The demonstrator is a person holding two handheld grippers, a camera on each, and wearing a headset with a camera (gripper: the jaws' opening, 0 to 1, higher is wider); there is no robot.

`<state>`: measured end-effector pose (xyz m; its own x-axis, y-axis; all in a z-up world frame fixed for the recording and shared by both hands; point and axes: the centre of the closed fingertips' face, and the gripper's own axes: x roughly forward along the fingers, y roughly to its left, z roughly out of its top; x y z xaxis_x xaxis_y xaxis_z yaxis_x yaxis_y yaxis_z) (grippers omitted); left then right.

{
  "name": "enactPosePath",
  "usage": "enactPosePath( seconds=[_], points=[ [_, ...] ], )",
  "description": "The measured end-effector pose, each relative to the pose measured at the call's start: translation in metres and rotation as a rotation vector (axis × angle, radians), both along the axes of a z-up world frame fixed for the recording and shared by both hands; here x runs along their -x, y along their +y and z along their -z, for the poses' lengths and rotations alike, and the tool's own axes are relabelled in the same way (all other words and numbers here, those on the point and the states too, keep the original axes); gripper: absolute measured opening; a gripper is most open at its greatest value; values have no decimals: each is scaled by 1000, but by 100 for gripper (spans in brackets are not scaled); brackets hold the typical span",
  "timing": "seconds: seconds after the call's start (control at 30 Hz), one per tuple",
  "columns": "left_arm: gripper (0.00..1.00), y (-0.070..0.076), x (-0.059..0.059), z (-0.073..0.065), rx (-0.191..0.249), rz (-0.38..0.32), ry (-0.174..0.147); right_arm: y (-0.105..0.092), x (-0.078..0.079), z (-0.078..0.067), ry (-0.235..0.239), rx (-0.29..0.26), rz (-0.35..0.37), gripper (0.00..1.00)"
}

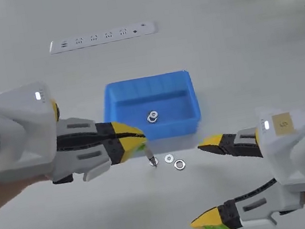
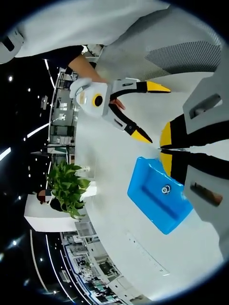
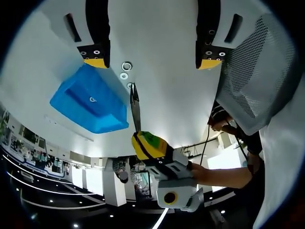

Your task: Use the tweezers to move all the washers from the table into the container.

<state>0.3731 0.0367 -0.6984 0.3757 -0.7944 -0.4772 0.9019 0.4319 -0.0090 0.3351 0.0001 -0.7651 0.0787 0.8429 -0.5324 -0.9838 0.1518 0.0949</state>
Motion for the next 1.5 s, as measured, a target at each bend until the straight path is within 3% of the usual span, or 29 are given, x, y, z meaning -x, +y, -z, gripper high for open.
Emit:
enactPosePath(
  seconds=[0.2,0.43,0.67,1.0,1.2,1.27,1.5],
  points=[
    [5,-2,-1,1,-4,12,18,24,-10,-2,-8,-11,-54,69],
    [5,-3,-3,3,-9,21,31,45,-20,5,-19,16,-149,58],
    [5,-7,-2,5,-10,35,41,57,-29,9,24,19,-185,44],
    [6,-6,1,10,-23,50,48,64,-29,9,26,17,-249,18],
    [6,-10,3,11,-28,58,47,62,-33,12,-15,42,-263,13],
    [6,-11,3,11,-29,57,45,62,-32,12,-60,50,-282,12],
    [7,-13,1,11,-8,13,40,61,-34,12,-73,40,-260,11]
  ],
)
